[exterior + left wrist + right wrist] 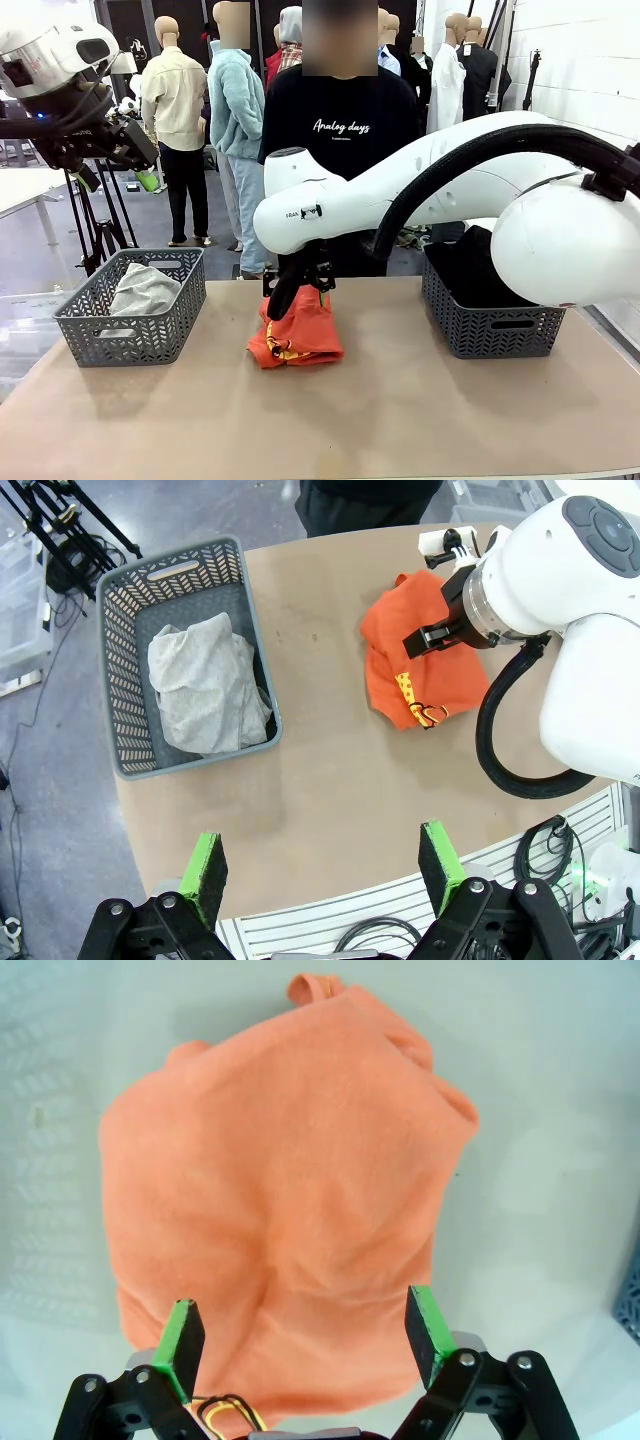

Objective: Sort the tops and bottoms.
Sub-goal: Lift clothes from the center of the table with your right hand.

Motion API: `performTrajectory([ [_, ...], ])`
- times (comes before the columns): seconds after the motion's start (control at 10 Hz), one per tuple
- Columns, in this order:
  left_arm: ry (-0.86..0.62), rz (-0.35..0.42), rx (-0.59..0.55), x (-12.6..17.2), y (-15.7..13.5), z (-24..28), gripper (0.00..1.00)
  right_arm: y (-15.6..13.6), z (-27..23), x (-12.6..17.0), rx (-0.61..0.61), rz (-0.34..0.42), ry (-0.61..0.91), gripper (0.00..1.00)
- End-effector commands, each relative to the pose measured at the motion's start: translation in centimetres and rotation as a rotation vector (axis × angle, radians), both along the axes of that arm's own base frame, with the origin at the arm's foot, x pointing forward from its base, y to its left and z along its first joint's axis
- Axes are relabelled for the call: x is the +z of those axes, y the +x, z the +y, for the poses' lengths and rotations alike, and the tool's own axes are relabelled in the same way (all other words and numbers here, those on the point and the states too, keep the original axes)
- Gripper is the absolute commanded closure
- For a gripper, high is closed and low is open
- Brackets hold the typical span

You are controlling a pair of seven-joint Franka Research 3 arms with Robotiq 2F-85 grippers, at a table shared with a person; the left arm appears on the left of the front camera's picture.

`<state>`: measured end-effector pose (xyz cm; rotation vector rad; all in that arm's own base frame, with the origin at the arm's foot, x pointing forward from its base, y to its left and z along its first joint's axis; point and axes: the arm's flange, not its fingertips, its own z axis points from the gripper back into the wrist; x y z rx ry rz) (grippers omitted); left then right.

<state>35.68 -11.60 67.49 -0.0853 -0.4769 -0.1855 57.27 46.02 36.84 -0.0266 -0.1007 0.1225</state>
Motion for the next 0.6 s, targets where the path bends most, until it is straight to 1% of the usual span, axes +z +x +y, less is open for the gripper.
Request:
performTrajectory([
  [0.0,-0.004,-0.001,-0.018,0.1,0.0,0.3,0.00,-0.4,-0.9,-1.2,-0.026,-0.002,-0.004,0.00],
  [0.5,-0.004,-0.001,-0.018,0.1,0.0,0.3,0.00,1.1,-1.8,-4.0,-0.039,0.053,0.008,0.00],
])
